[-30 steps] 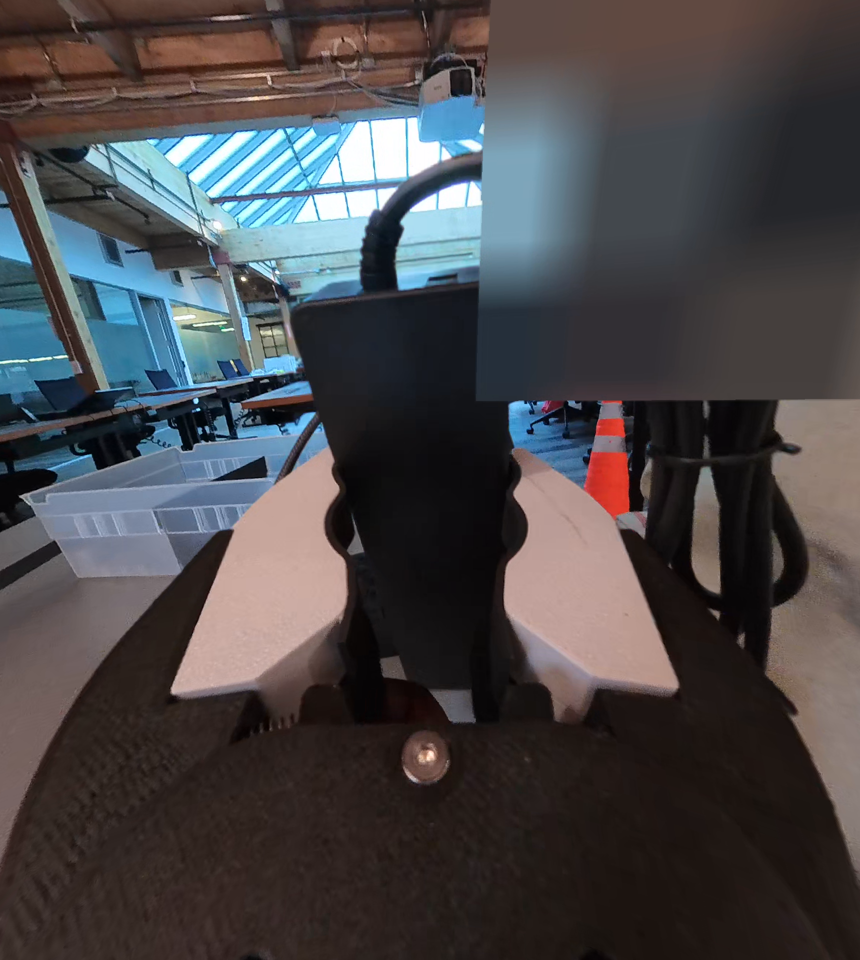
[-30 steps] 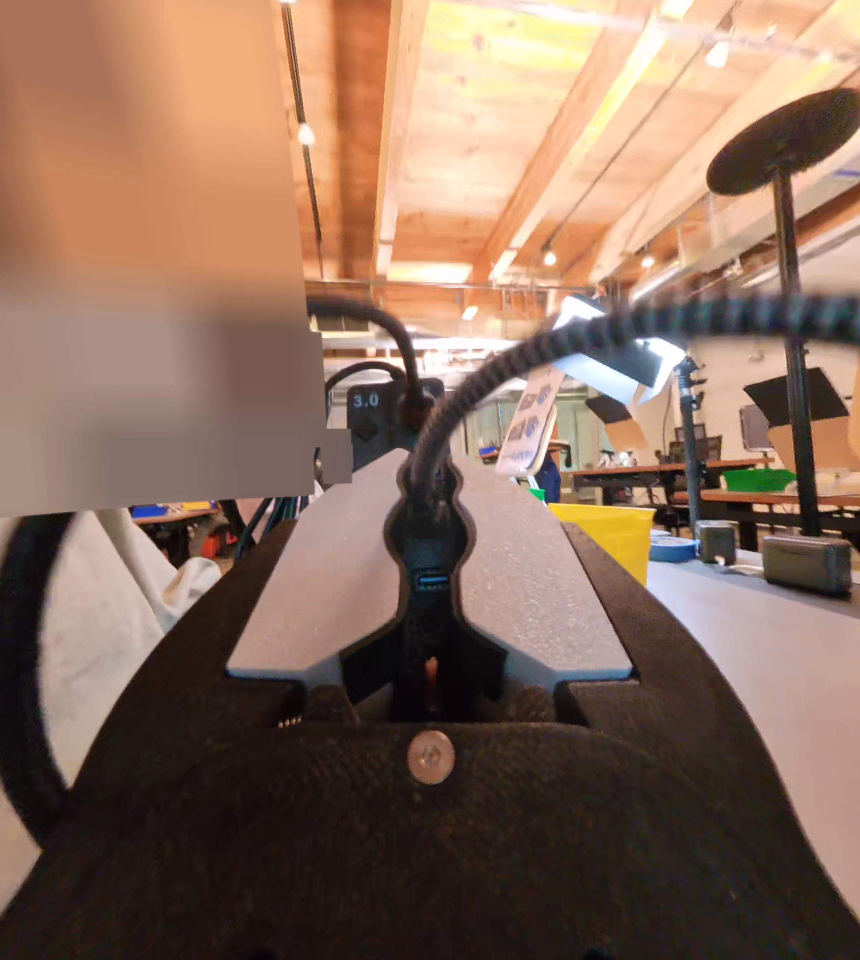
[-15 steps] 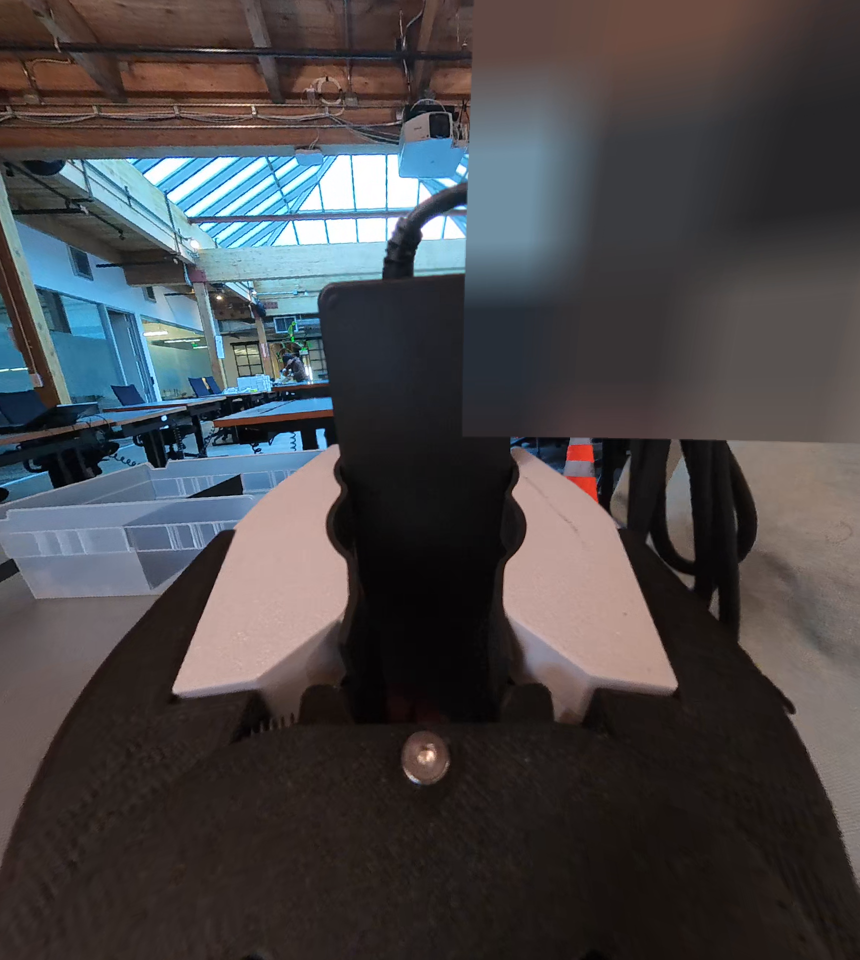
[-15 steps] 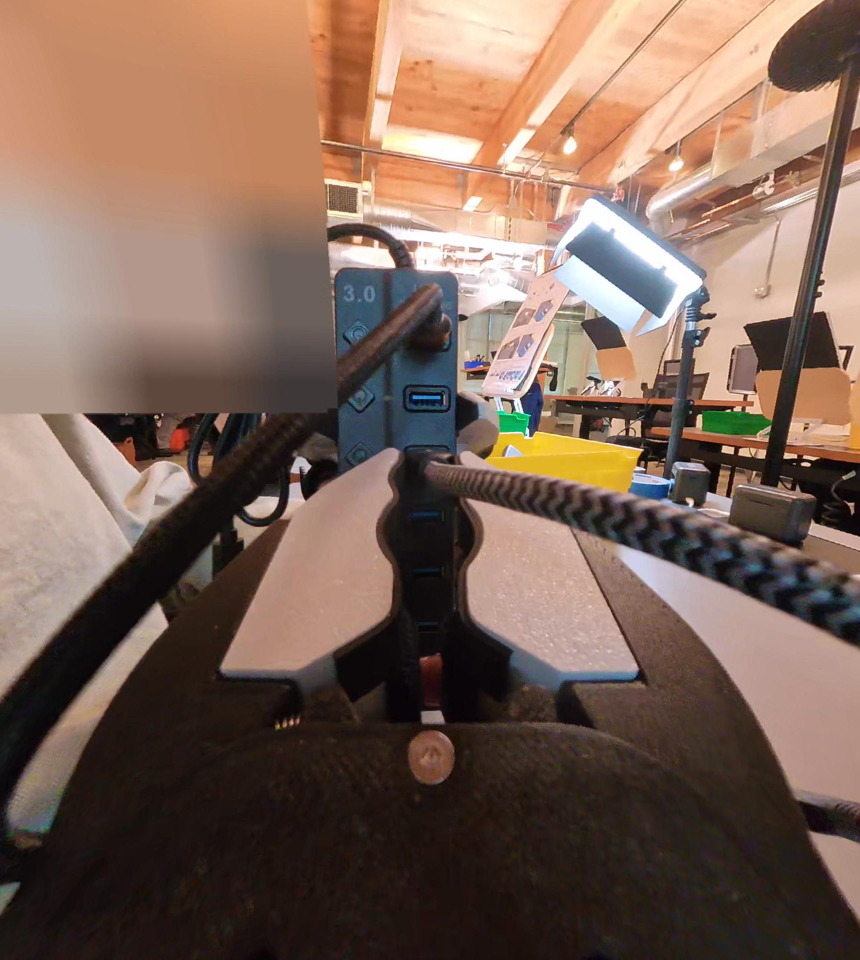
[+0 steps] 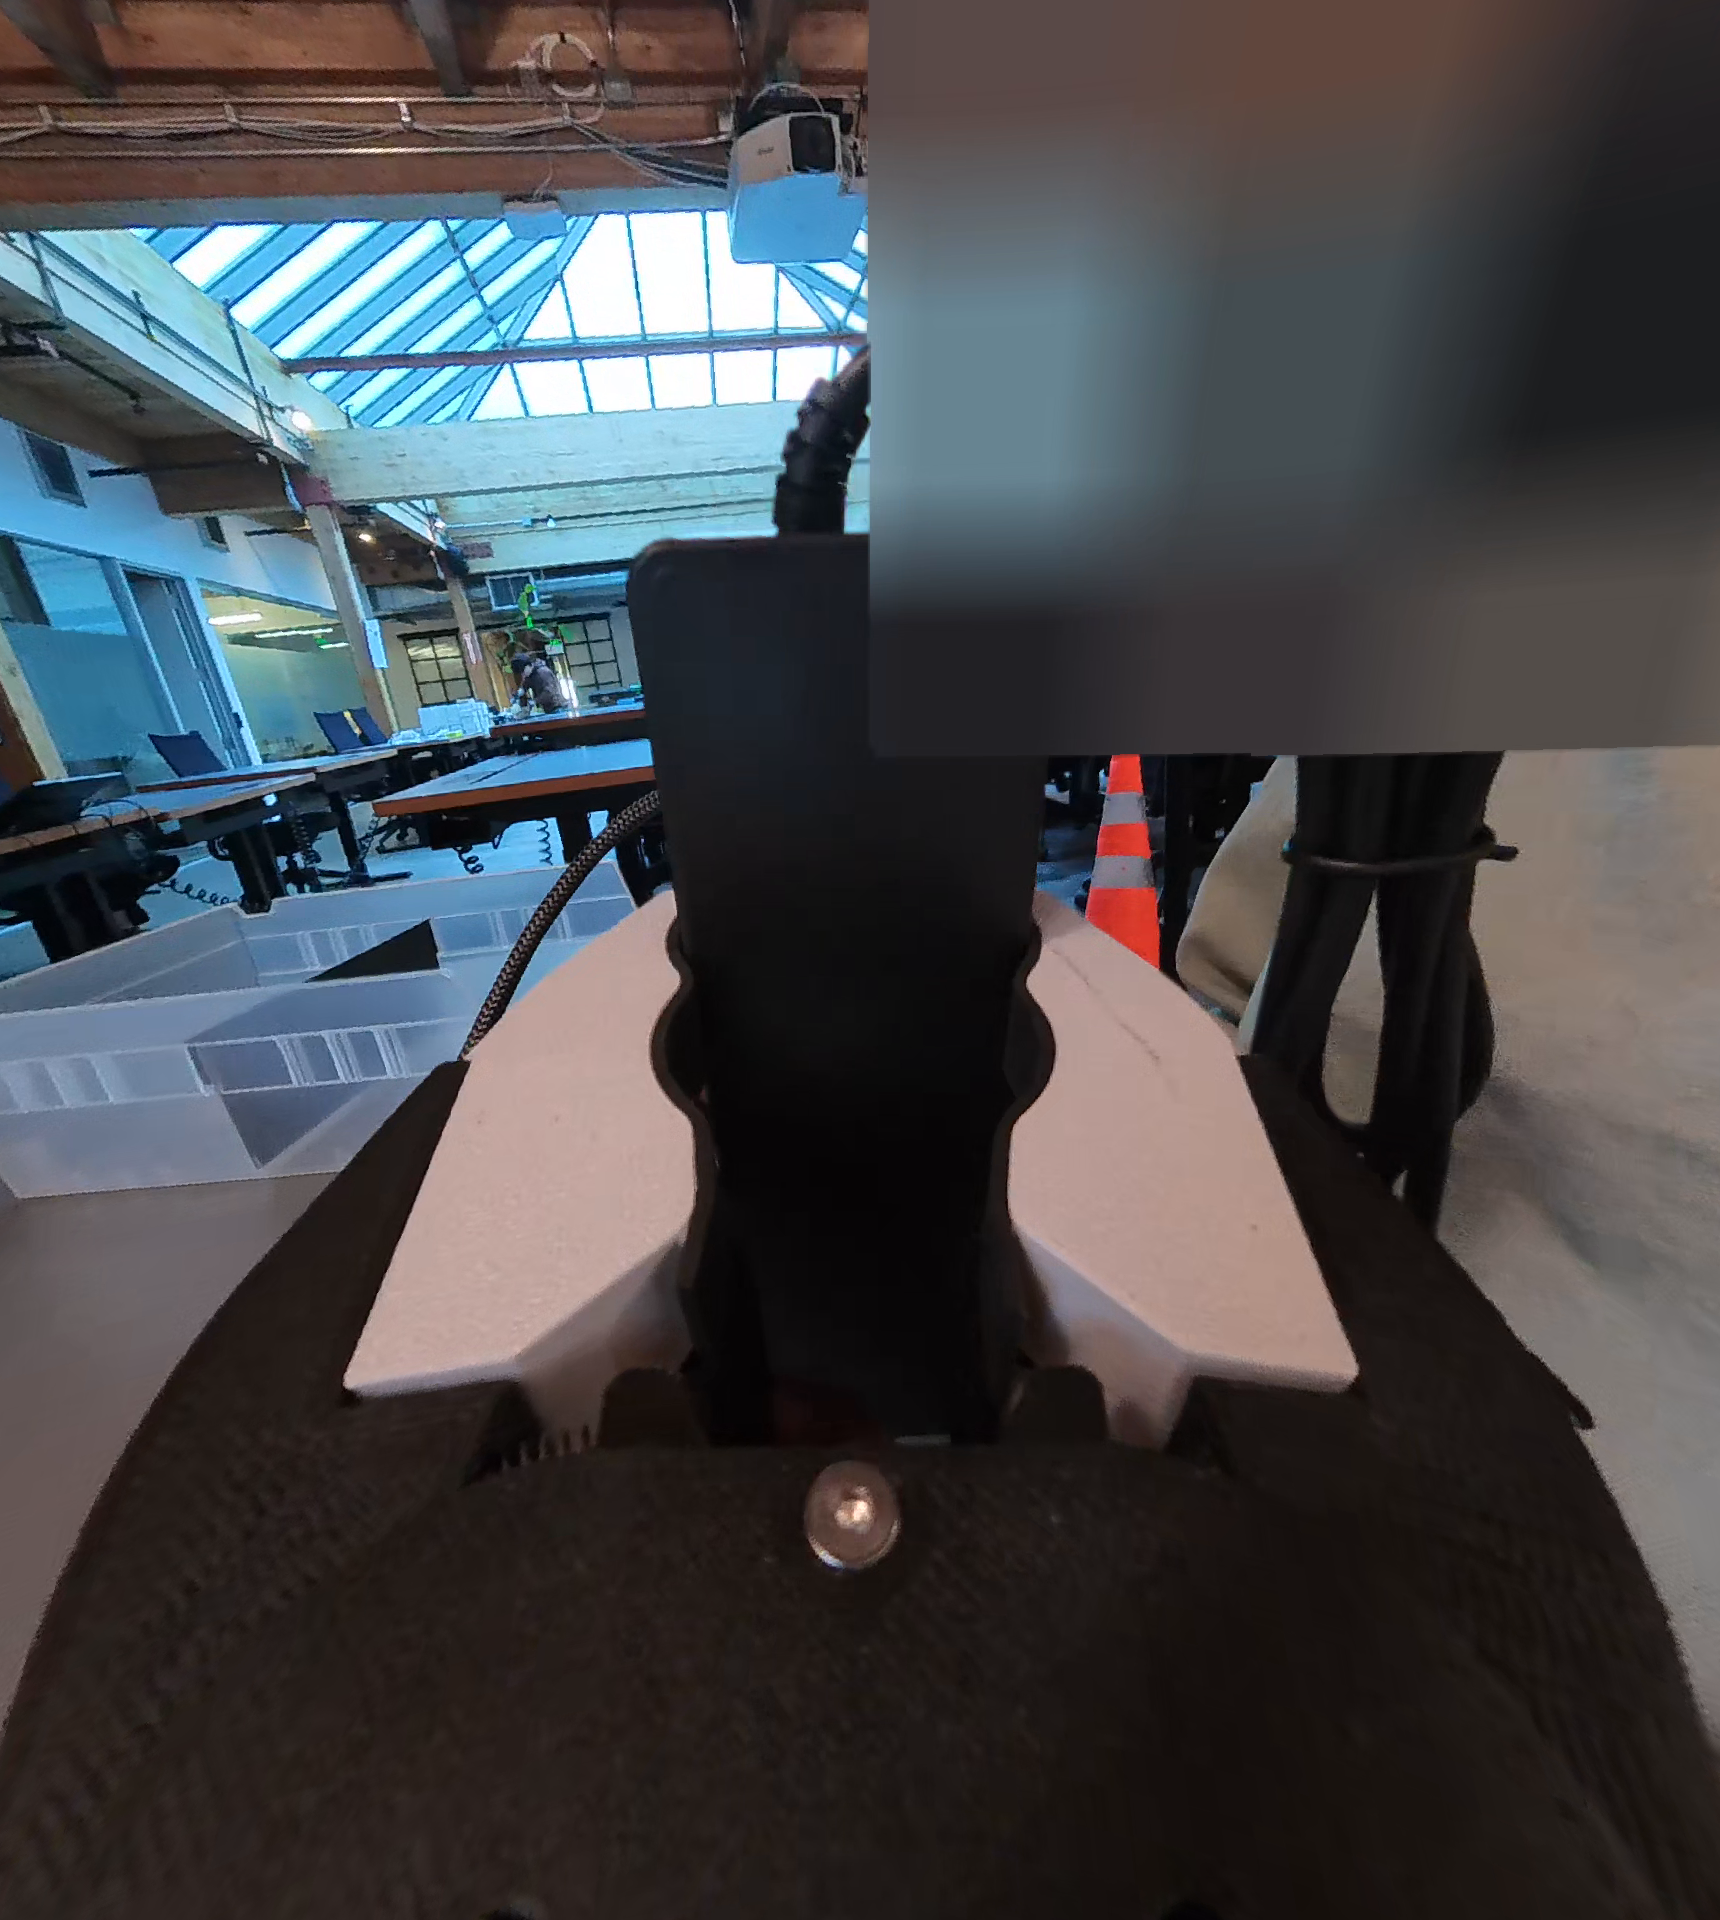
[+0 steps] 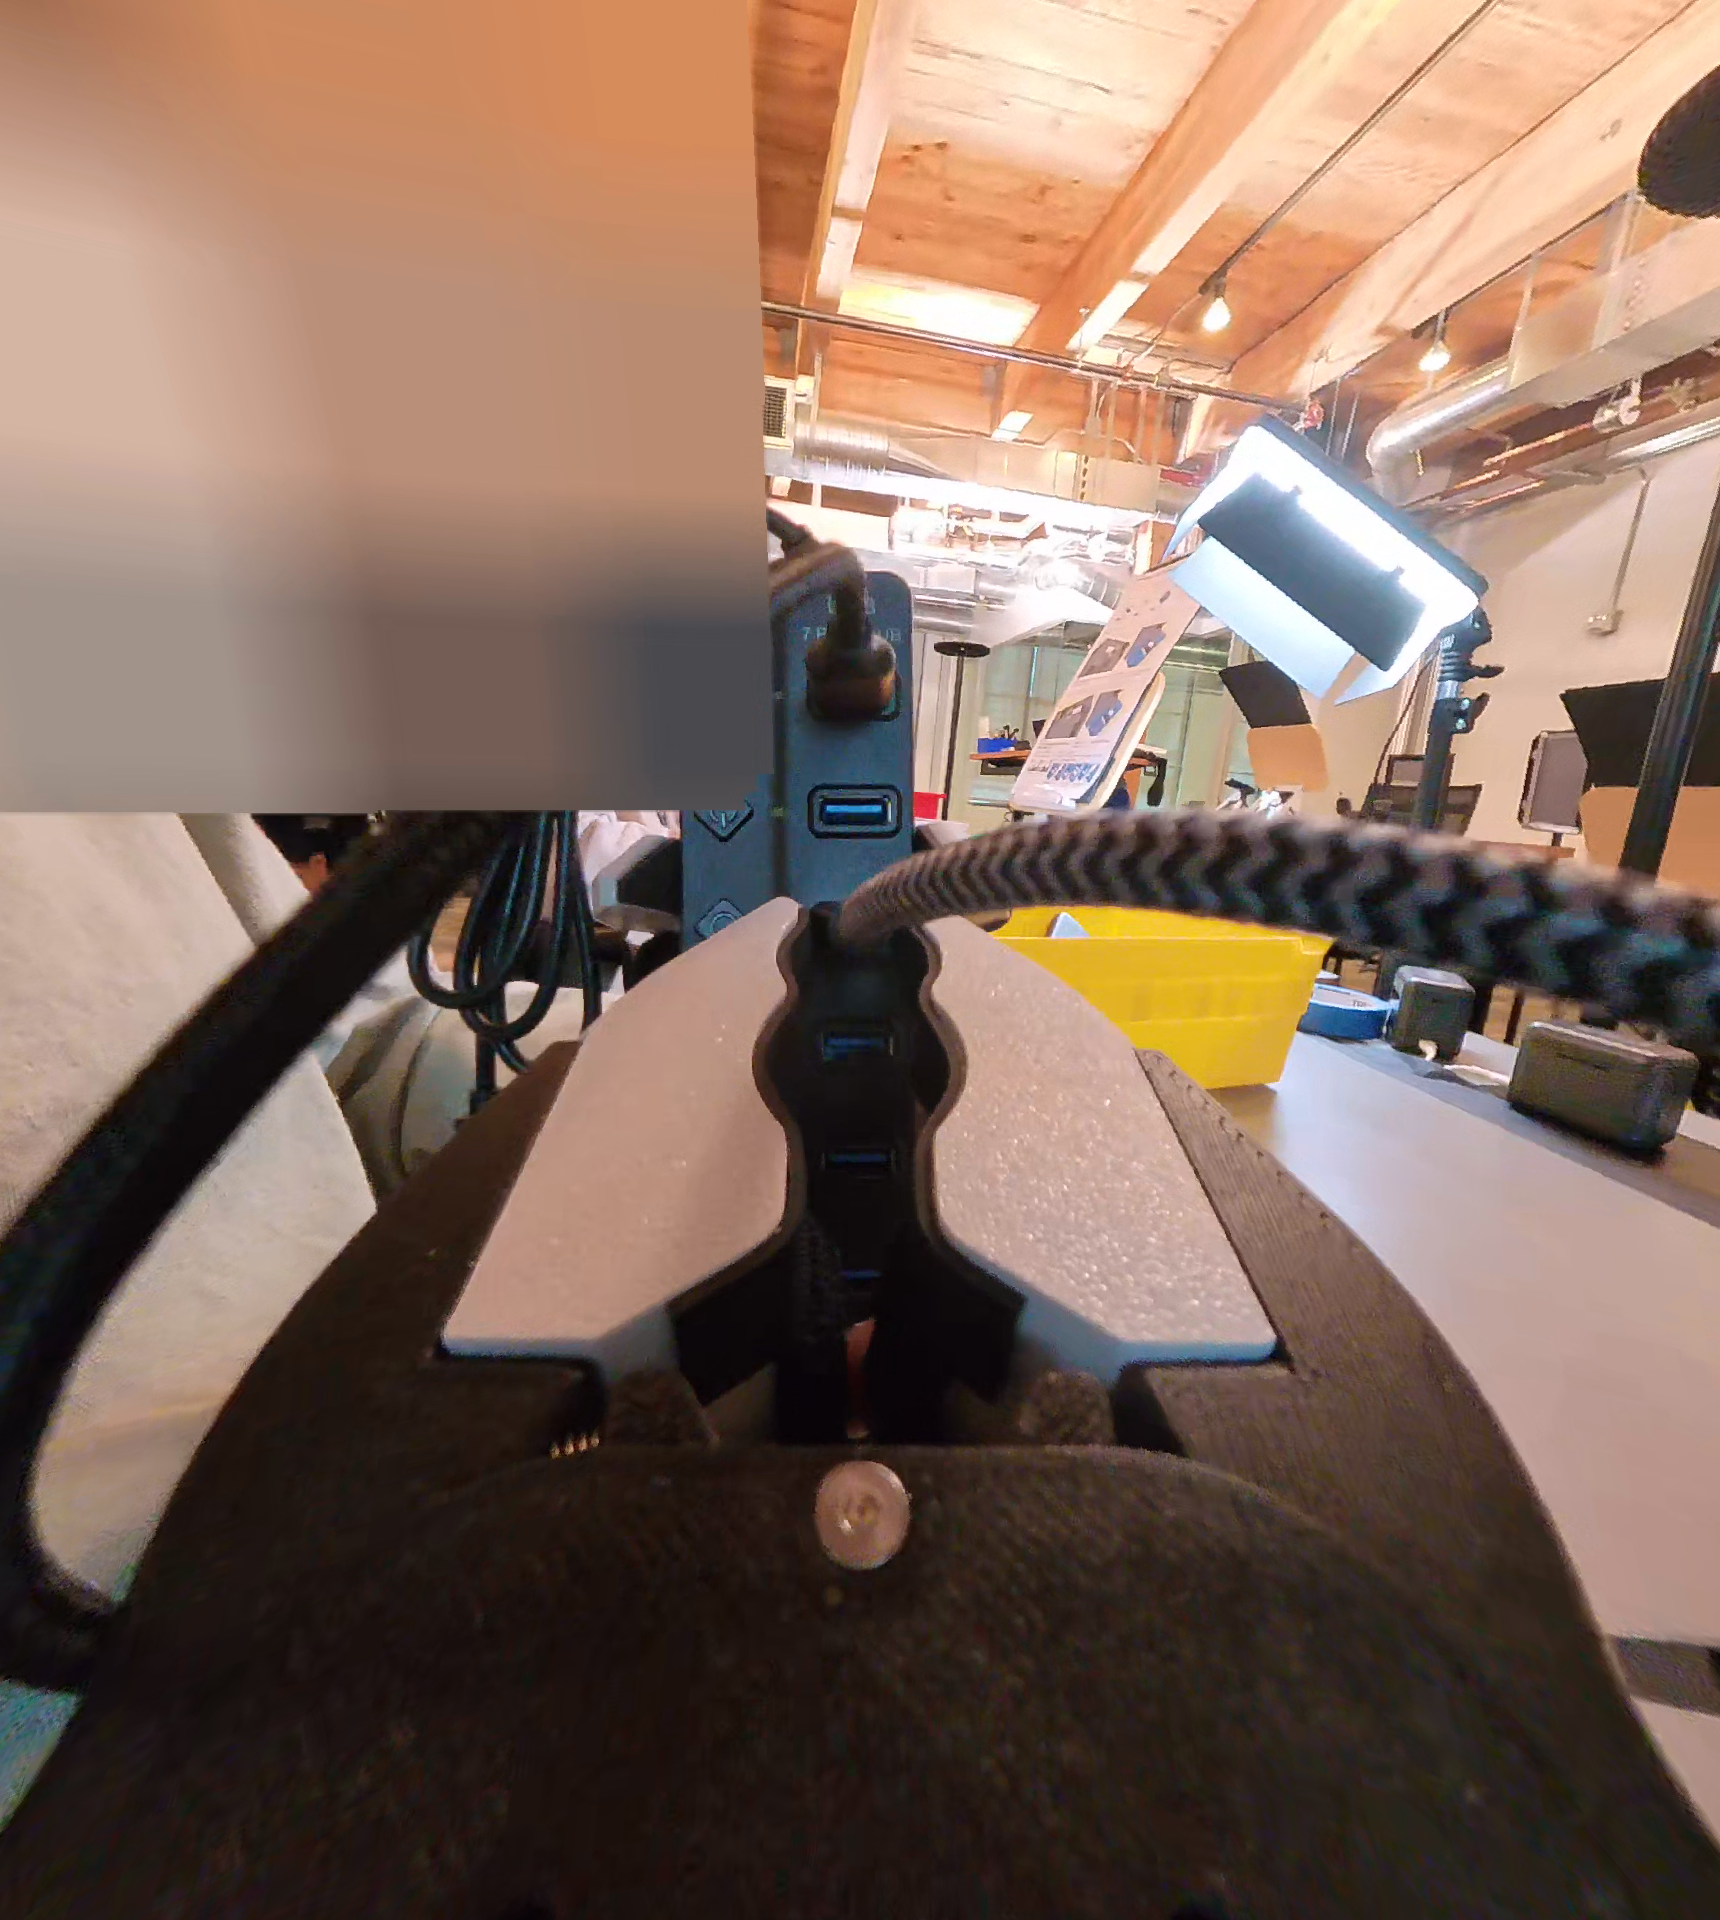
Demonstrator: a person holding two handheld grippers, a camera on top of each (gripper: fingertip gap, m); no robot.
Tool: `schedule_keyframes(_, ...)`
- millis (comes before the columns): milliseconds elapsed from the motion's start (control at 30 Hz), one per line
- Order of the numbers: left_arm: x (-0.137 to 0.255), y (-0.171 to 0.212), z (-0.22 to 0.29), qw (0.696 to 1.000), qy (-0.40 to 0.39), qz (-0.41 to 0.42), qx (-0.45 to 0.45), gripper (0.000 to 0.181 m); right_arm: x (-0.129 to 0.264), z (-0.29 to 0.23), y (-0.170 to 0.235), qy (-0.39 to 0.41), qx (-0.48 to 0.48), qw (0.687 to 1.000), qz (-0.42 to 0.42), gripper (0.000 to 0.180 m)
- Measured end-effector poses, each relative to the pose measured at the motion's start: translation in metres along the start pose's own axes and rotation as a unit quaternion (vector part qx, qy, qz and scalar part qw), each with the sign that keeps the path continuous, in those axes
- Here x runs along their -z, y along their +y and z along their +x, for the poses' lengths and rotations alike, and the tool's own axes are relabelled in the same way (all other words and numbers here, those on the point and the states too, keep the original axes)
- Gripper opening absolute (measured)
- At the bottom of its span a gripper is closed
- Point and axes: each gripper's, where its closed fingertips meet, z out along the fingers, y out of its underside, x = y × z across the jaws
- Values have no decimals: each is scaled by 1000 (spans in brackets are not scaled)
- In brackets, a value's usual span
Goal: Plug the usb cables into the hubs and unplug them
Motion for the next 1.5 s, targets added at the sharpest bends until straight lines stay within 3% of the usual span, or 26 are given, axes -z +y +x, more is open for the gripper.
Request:
schedule_keyframes(200,3,3,-1,999,1,-34,-6,56,-1,4,3,9,11,1000,-19,16)
schedule_keyframes(533,1,-4,12,999,38,-10,-23,55,-2,-10,-5,-13,67,998,-1,16)
schedule_keyframes(833,4,-1,4,1000,19,-9,-22,55,-2,-4,-3,37,135,988,-65,17)
schedule_keyframes(1067,4,18,12,997,44,-66,-25,55,11,-8,12,-24,72,990,-120,16)
schedule_keyframes(1133,3,16,8,998,35,-57,-21,54,9,-4,11,-4,74,991,-113,17)
schedule_keyframes(1267,7,4,-5,999,-8,-26,-41,56,0,4,5,77,185,971,-133,15)
schedule_keyframes(1500,6,7,14,998,57,-27,-13,54,4,-10,5,1,111,987,-114,16)
